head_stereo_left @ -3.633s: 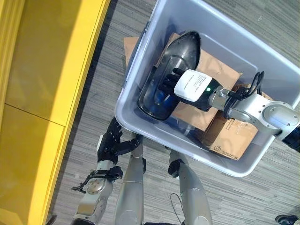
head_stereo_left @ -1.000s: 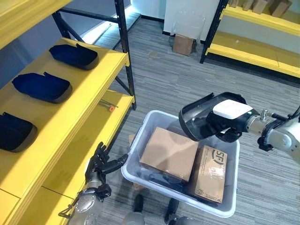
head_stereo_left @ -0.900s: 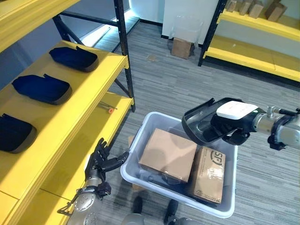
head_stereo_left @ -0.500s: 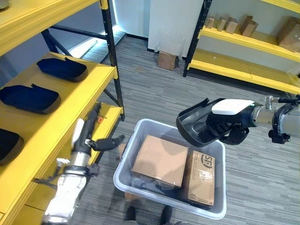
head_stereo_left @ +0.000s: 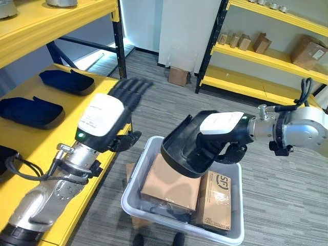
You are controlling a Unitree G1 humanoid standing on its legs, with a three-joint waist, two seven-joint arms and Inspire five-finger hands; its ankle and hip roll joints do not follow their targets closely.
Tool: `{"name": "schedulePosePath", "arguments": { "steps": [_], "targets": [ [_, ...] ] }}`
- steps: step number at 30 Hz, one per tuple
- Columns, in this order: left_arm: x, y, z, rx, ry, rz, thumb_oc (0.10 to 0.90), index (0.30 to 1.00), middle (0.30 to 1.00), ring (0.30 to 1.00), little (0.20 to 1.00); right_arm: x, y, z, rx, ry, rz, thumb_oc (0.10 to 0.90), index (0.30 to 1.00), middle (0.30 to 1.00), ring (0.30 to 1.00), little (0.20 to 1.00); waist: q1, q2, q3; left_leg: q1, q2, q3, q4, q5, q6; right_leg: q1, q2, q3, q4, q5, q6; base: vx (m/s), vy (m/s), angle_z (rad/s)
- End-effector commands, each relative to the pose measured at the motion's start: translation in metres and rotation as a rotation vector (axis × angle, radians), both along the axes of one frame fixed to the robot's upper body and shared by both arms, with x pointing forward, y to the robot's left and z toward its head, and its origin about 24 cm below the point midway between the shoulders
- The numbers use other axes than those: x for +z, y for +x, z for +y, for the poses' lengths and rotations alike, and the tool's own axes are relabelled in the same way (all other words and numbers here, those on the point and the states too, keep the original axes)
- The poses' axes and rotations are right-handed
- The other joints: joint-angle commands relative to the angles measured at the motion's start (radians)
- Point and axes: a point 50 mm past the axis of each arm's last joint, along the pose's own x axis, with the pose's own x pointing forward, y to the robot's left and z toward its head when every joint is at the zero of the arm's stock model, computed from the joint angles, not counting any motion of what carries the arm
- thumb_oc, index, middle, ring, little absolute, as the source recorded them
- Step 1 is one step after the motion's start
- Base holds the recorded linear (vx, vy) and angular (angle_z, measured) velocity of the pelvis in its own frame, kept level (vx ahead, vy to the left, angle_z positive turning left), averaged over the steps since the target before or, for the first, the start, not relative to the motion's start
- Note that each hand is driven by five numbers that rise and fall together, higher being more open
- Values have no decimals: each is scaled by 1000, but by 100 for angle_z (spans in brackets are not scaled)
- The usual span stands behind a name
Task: Move parts from the plastic box to the shelf.
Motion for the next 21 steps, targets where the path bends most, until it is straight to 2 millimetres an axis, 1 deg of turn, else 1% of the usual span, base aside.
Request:
{"name": "schedulePosePath", "arguments": {
  "steps": [1,6,9,12,16,20,21],
  "targets": [
    [33,-8,-22,-153,106,-219,900,1000,1000,1000,1000,39,2,5,14,108,-113,400,300,300,300,300,-29,7,-105,25,-12,31,-9,-77,-26,66,-26,21,2,-72,126,0,0,0],
    [29,-9,-28,-194,175,-210,900,1000,1000,1000,1000,40,3,8,29,118,-116,400,300,300,300,300,-33,6,-106,33,-13,32,-9,-81,-24,71,-24,26,3,-74,126,0,0,0],
    [27,-9,-29,-196,190,-201,900,1000,1000,1000,1000,39,4,6,16,124,-115,400,300,300,300,300,-33,6,-106,35,-13,33,-9,-82,-24,72,-23,26,2,-74,126,4,0,-2],
    [21,-10,-28,-200,193,-175,900,1000,1000,1000,1000,35,9,-2,-23,144,-107,400,300,300,300,300,-32,10,-101,36,-12,31,-9,-83,-22,74,-23,25,2,-75,127,10,2,-3],
    [17,-11,-26,-194,199,-143,900,1000,1000,1000,1000,31,13,-14,-77,147,-104,400,300,300,300,300,-27,3,-96,38,-11,27,-8,-83,-20,74,-23,23,4,-75,127,0,0,0],
    [10,-13,-19,-164,191,-108,900,1000,1000,1000,1000,29,13,-24,-116,168,-99,400,300,300,300,300,-22,3,-89,43,-10,27,-7,-87,-18,79,-23,18,4,-78,127,0,0,0],
    [9,-14,-17,-156,195,-97,900,1000,1000,1000,1000,29,13,-26,-124,167,-99,400,300,300,300,300,-20,-1,-87,42,-10,27,-7,-87,-18,78,-24,18,4,-78,127,0,0,0]
  ]
}}
